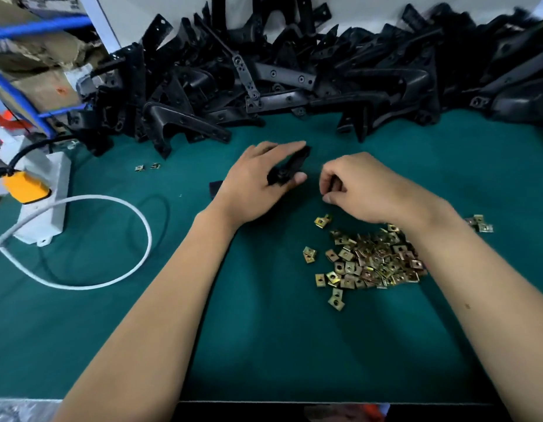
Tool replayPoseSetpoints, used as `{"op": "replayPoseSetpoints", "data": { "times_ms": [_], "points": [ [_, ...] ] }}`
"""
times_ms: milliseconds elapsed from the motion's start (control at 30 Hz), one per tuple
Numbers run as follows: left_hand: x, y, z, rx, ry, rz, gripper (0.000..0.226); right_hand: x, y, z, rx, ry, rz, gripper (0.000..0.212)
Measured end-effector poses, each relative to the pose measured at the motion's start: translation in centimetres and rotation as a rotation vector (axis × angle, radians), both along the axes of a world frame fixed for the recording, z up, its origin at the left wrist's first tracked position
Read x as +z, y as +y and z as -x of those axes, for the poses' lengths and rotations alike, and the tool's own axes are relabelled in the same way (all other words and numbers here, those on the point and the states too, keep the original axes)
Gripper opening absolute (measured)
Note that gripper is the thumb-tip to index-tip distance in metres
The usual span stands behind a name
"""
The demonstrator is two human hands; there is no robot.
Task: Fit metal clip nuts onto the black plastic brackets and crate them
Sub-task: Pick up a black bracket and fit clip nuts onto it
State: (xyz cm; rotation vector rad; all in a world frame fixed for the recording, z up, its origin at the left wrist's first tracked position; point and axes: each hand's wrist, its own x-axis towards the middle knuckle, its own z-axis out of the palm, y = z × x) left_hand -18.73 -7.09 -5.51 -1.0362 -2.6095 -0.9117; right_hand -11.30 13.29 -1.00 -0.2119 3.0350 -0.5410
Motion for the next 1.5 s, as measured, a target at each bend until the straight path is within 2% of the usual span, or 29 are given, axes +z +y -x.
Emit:
{"op": "replayPoseSetpoints", "data": {
  "times_ms": [100,233,300,400,533,600,733,900,1000,1167,1267,1500],
  "points": [
    [-0.2,1.9,-0.6,-0.008,0.069,0.03,0.055,-0.8,3.1,-1.2,-0.026,0.093,0.106,0.01],
    [-0.5,3.8,-1.6,0.08,-0.026,-0.001,0.062,-1.8,4.7,-2.5,-0.106,0.233,0.387,0.008],
    [-0.6,4.1,-1.9,0.091,-0.04,-0.097,0.046,-2.1,4.7,-2.7,-0.127,0.283,0.529,0.009],
    [-0.4,3.8,-2.5,0.032,0.011,-0.194,0.029,-2.2,4.6,-2.5,-0.137,0.312,0.708,0.01],
    [0.1,3.6,-3.3,-0.075,-0.005,-0.262,0.027,-2.7,3.2,-2.4,-0.166,0.303,0.992,0.006],
    [0.6,3.8,-3.8,-0.159,-0.013,-0.298,0.03,-3.0,2.6,-2.3,-0.172,0.296,1.066,0.007],
    [0.8,4.3,-3.9,-0.216,-0.08,-0.357,0.036,-3.1,2.6,-2.3,-0.174,0.282,1.067,0.012],
    [0.7,4.4,-3.8,-0.148,-0.117,-0.426,0.034,-3.3,2.5,-2.3,-0.172,0.258,0.994,0.014],
    [0.9,4.5,-3.9,-0.122,-0.109,-0.421,0.027,-3.0,2.9,-2.3,-0.128,0.185,1.075,0.003],
    [1.4,4.0,-3.6,-0.07,-0.123,-0.345,0.028,-3.2,2.6,-2.3,-0.09,0.159,1.011,0.007],
    [1.7,3.9,-3.4,-0.075,-0.15,-0.373,0.028,-3.1,2.5,-2.2,-0.08,0.166,1.033,0.002],
    [2.1,3.7,-3.3,-0.132,-0.208,-0.384,0.027,-2.9,2.6,-2.4,-0.045,0.098,1.076,0.006]
  ]
}}
